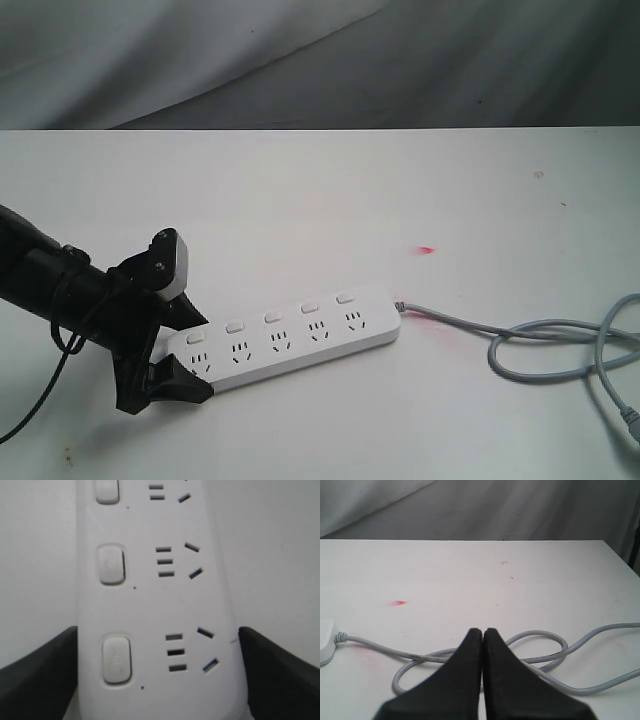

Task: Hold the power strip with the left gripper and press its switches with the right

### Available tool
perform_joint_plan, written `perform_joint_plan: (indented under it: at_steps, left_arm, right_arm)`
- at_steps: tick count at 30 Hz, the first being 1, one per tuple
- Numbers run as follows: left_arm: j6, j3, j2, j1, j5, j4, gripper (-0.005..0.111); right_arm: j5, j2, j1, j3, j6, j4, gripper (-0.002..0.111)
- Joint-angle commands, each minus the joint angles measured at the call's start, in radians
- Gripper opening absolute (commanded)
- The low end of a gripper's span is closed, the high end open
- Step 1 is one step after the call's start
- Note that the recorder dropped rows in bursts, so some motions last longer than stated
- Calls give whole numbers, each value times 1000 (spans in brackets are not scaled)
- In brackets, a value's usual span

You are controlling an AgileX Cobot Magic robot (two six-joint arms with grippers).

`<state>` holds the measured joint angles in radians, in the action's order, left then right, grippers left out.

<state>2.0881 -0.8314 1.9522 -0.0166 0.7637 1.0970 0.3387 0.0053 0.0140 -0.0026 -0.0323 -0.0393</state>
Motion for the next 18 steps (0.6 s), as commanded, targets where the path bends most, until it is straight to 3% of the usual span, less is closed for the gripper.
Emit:
perform_joint_plan:
  at_steps: [1, 12, 18]
  left_arm:
    - [6, -6, 1, -5, -9, 0, 25]
    - [6, -6, 1, -5, -9, 0, 0]
    - [6, -6, 1, -5, -9, 0, 0]
  right_arm:
    - [-4, -5, 8, 3, -4, 2, 0]
    - [-4, -5, 8, 3, -4, 2, 0]
    - [-4, -5, 8, 3, -4, 2, 0]
